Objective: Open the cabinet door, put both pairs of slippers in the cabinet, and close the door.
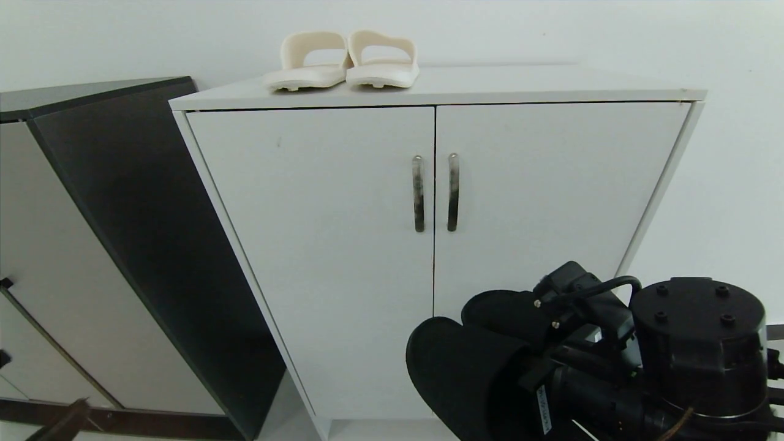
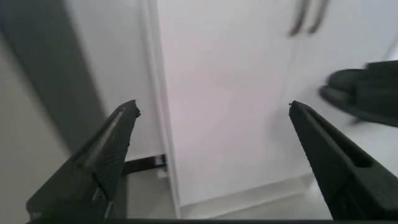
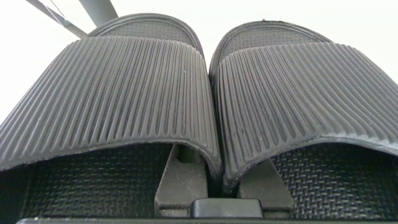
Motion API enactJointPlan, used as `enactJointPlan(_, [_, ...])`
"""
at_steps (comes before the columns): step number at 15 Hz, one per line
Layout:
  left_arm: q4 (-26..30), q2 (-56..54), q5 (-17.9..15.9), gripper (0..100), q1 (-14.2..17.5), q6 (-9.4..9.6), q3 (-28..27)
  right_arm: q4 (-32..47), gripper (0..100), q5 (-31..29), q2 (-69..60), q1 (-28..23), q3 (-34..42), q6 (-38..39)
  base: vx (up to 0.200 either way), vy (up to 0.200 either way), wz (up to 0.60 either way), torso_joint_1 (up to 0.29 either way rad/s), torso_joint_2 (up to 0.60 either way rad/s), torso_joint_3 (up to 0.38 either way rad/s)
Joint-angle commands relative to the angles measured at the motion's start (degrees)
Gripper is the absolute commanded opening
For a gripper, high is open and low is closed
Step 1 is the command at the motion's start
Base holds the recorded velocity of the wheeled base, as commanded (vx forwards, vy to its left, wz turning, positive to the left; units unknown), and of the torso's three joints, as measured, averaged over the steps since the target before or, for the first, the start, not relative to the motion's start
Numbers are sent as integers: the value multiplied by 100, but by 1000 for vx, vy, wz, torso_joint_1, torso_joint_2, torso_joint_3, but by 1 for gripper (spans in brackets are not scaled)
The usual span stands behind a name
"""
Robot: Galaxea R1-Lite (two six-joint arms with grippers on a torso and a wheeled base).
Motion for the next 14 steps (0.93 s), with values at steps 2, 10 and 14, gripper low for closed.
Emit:
enactJointPlan(2, [-1600,2893,-584,100,-1421,158,-550,-7,0,1,-4,11,2,-1,0,0,0,0,0,0])
enactJointPlan(10, [-2470,4079,-215,100,-3460,-159,-1578,-7,0,256,-118,46,81,-185,0,0,0,0,0,0])
enactJointPlan(14, [-2470,5143,-1058,100,-3548,-528,-2738,-16,0,335,-162,46,142,-185,0,0,0,0,0,0])
